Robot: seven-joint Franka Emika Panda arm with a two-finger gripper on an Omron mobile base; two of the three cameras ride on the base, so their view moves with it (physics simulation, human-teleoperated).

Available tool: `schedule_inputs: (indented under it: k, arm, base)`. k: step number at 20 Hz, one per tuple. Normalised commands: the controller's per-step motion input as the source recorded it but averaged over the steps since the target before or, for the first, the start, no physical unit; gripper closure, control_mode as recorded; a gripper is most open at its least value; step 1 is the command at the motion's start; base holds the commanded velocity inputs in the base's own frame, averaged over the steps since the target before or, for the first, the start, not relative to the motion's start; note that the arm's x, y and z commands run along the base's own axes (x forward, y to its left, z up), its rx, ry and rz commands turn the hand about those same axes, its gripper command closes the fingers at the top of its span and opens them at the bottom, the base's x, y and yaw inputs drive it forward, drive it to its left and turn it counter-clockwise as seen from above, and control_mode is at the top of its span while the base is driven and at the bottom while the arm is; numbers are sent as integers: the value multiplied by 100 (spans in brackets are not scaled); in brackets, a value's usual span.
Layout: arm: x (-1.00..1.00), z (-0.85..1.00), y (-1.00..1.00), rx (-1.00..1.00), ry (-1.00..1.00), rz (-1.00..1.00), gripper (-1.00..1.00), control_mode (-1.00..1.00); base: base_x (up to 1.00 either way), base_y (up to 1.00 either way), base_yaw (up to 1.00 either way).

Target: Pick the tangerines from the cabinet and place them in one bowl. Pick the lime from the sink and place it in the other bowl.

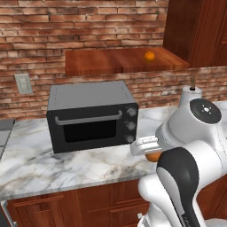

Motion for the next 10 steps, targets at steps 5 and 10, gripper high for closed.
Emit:
schedule_inputs:
  k: [5,10]
  arm:
    - [0,0,0,0,0,0,100,-100]
    - [-10,-3,0,0,0,0,100,100]
  base:
    - [0,0,0]
    - [-34,0,0]
